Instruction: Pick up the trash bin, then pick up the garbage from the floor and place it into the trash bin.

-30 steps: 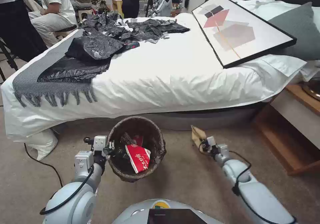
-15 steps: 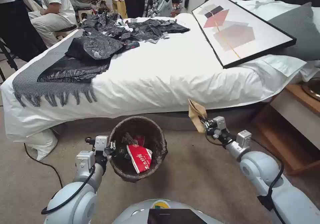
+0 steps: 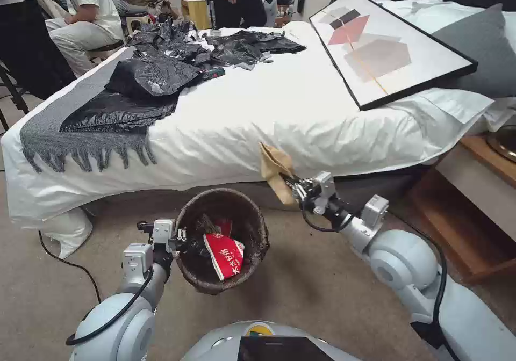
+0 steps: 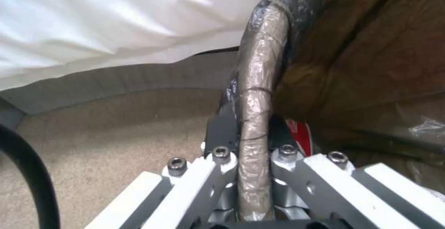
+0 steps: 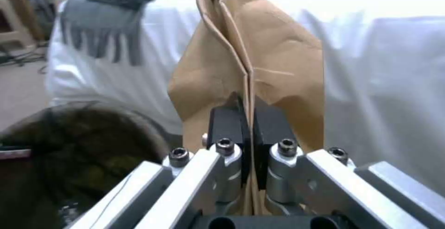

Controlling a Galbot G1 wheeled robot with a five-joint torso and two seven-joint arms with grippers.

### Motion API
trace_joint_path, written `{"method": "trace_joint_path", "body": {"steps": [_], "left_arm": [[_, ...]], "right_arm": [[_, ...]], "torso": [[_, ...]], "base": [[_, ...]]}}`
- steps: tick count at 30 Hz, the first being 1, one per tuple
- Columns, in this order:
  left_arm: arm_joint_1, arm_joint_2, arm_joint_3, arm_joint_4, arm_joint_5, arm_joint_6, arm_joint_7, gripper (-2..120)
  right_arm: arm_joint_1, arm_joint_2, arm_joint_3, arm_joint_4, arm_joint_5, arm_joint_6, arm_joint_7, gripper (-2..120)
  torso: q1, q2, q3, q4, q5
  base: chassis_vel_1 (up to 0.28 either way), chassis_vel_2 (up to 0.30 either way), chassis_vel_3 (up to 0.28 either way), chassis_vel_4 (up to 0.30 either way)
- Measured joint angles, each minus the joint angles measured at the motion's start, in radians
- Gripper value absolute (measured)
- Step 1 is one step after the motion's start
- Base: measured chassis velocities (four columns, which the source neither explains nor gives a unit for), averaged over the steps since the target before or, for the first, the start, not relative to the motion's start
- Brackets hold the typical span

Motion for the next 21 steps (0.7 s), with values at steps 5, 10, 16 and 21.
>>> {"method": "trace_joint_path", "body": {"steps": [5, 10, 16, 21], "left_arm": [[0.001, -0.002, 0.001, 0.0, 0.0, 0.001, 0.0, 2], [-0.002, -0.005, 0.004, 0.0, 0.001, 0.001, 0.0, 2], [-0.001, -0.011, 0.006, 0.0, 0.005, 0.001, -0.001, 2], [0.005, -0.01, 0.001, 0.0, 0.004, 0.002, -0.001, 2]], "right_arm": [[0.077, -0.02, -0.076, 0.008, 0.042, -0.031, -0.007, 0], [0.13, -0.046, -0.129, 0.015, 0.074, -0.041, -0.011, 0], [0.203, -0.072, -0.252, 0.016, 0.096, -0.049, -0.01, 0], [0.23, -0.073, -0.306, 0.005, 0.086, -0.049, -0.009, 0]], "torso": [[0.0, 0.0, 0.0, -0.0001, -0.0001], [0.0, 0.0, 0.0, -0.0002, -0.0001], [0.0, 0.0, 0.0, -0.0002, -0.0001], [0.0, 0.0, 0.0, -0.0001, 0.0]], "base": [[0.0, 0.0, 0.0, 0.0], [0.0, 0.0, 0.0, 0.0], [0.0, 0.0, 0.0, 0.0], [0.0, 0.0, 0.0, 0.0]]}}
